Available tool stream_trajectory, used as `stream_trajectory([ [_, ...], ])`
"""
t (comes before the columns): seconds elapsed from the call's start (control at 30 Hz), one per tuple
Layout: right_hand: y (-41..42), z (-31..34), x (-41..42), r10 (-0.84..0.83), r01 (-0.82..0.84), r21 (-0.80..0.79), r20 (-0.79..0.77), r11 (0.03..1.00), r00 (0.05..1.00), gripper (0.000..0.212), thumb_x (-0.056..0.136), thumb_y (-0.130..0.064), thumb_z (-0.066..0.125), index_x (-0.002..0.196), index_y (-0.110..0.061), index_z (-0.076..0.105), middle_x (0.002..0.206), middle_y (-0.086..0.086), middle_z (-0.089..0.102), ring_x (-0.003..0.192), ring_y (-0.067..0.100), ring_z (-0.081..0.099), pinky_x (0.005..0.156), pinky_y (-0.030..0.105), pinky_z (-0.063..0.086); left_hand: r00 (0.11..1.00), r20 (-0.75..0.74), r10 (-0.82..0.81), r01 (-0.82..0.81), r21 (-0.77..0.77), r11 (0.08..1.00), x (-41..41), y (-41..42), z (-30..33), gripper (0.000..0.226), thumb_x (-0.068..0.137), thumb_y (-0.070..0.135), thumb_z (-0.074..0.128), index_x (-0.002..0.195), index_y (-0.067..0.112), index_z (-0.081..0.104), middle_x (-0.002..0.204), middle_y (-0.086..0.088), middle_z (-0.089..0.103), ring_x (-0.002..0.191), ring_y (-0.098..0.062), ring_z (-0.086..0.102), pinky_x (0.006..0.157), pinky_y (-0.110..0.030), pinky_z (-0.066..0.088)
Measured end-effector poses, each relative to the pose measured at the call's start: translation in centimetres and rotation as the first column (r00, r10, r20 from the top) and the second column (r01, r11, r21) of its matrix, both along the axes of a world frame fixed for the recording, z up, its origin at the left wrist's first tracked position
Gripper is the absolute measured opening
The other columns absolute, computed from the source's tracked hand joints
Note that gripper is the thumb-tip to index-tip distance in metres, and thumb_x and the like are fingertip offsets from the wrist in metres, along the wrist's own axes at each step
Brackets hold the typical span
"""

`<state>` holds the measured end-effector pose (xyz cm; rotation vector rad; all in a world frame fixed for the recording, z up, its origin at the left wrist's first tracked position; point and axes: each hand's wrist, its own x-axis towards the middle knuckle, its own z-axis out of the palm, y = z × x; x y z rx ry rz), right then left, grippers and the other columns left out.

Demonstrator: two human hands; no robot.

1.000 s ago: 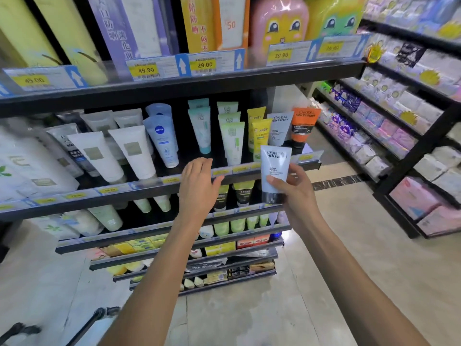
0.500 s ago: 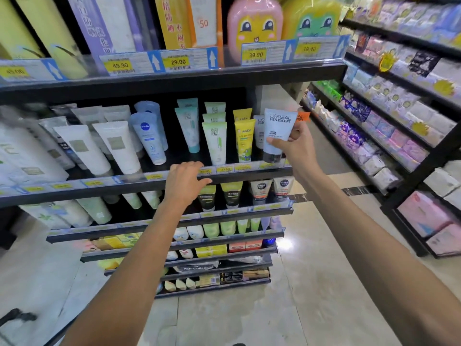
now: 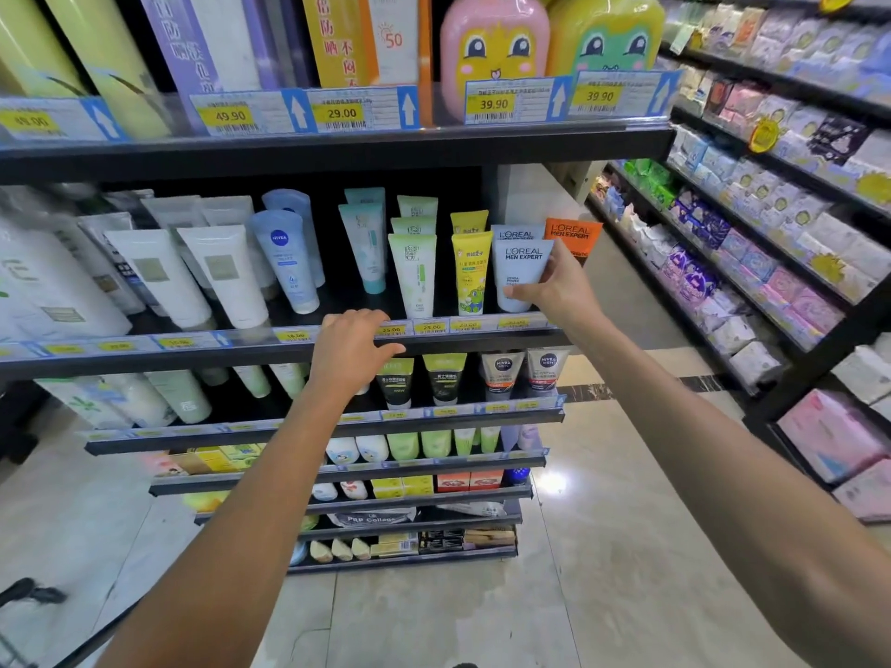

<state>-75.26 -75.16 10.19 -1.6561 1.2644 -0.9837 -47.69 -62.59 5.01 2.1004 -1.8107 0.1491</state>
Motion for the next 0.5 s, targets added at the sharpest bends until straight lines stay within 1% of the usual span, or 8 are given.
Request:
stream_trajectory([
  [0.07,0.0,-0.13,-0.02,-0.002,0.002,-0.004,-0.002,1.0,1.0,0.063,0.073,-0.012,0.092,0.121,-0.017,0.053,0.117,-0.005,0.07,0.11,0.013,0.066,0.083,0.032,0.059,1.0,0.0,-0.005,0.005,-0.012,1.0,-0.02,0.05,-0.07,0.046,0.088,0.049,0.074,0.119,0.015,0.069,0.104,-0.004,0.071,0.1,-0.027,0.063,0.098,-0.043,0.039],
  [0.13,-0.03,-0.05,0.03,0.003,-0.003,-0.005,-0.011,1.0,1.0,0.062,0.073,-0.011,0.092,0.121,-0.015,0.052,0.117,-0.005,0.069,0.111,0.014,0.065,0.078,0.027,0.056,1.0,-0.006,-0.007,0.007,-0.019,1.0,-0.03,0.05,-0.03,0.045,0.088,0.048,0.074,0.119,0.015,0.07,0.104,-0.004,0.072,0.101,-0.028,0.063,0.098,-0.043,0.039],
  [0.2,-0.15,-0.04,0.12,0.004,-0.004,0.0,-0.033,1.0,0.999,0.063,0.074,-0.012,0.091,0.122,-0.015,0.052,0.118,-0.006,0.068,0.112,0.015,0.064,0.077,0.026,0.055,1.0,-0.007,-0.009,0.008,-0.019,1.0,-0.07,0.08,-0.04,0.045,0.088,0.048,0.075,0.118,0.015,0.07,0.103,-0.003,0.072,0.1,-0.027,0.063,0.097,-0.043,0.039],
  [0.27,-0.33,-0.17,0.23,-0.009,0.008,-0.005,-0.068,1.0,0.998,0.064,0.074,-0.016,0.092,0.122,-0.019,0.051,0.119,-0.007,0.068,0.113,0.015,0.063,0.087,0.035,0.058,1.0,-0.007,-0.009,0.009,-0.024,1.0,-0.09,0.1,-0.07,0.045,0.088,0.048,0.075,0.117,0.014,0.07,0.103,-0.004,0.072,0.099,-0.028,0.063,0.097,-0.043,0.04],
  [0.33,-0.37,-0.45,0.3,-0.022,0.021,-0.01,-0.09,1.0,0.996,0.064,0.073,-0.019,0.092,0.123,-0.023,0.051,0.119,-0.009,0.068,0.113,0.015,0.064,0.095,0.044,0.057,1.0,-0.007,-0.008,0.008,-0.027,1.0,-0.11,0.16,-0.1,0.045,0.088,0.048,0.075,0.117,0.014,0.07,0.104,-0.004,0.072,0.1,-0.028,0.063,0.097,-0.044,0.04],
  [0.5,-0.26,-0.28,0.28,-0.03,0.029,-0.009,-0.114,1.0,0.993,0.065,0.074,-0.02,0.092,0.124,-0.023,0.05,0.121,-0.008,0.067,0.115,0.016,0.063,0.098,0.048,0.056,1.0,-0.011,-0.009,0.009,-0.016,1.0,-0.12,0.19,-0.07,0.046,0.088,0.048,0.074,0.119,0.014,0.069,0.105,-0.005,0.072,0.101,-0.028,0.063,0.099,-0.044,0.039],
])
